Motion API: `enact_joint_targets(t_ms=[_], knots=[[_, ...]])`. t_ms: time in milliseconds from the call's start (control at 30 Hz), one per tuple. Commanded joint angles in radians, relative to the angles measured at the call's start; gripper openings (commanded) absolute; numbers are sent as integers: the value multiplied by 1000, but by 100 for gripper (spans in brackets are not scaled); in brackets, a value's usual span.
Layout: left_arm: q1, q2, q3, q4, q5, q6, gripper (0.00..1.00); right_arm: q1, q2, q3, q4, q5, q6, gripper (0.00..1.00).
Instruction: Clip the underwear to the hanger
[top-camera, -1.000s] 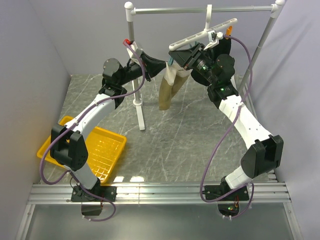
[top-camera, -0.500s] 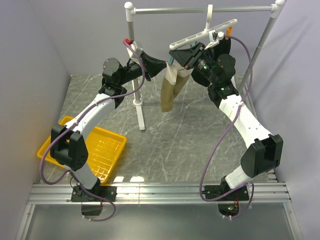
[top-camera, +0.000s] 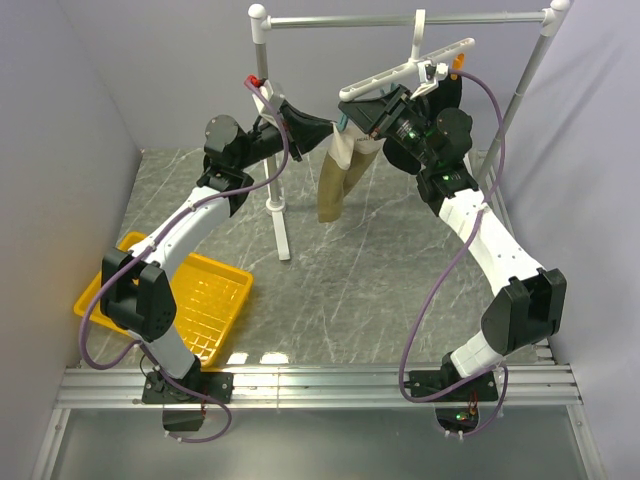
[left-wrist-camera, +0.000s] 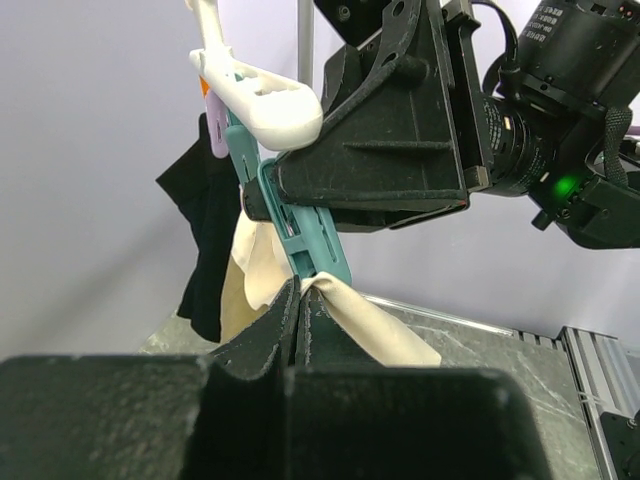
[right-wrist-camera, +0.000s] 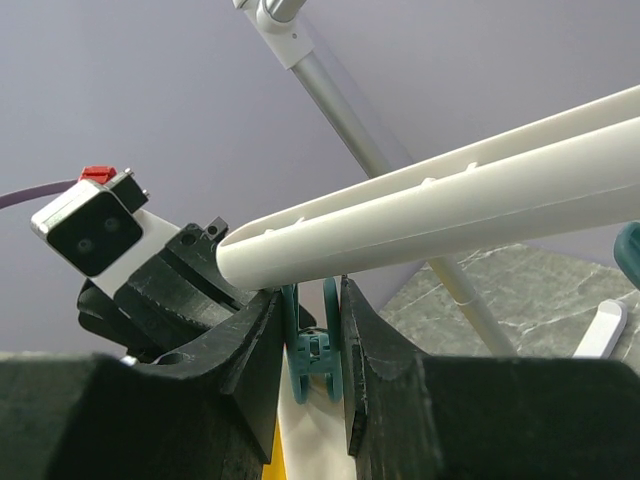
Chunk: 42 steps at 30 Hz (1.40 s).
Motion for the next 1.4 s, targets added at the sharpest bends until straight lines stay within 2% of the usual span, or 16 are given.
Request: enact_joint_targets(t_ms=[0,900,1100,1367], knots=[[1,14,55,56,-3,-23,0,-10,-18,-5,8,-27,28,0],[18,26,67,61,-2,-14,0,-29,-36,6,-3,-113,85,0],[21,20,55,99,52,-31,0,-29,-65,1,-53,17,-39,0],[23,11,32,178,64,-49,0,-29,-56,-5,-69,64,-76,0]])
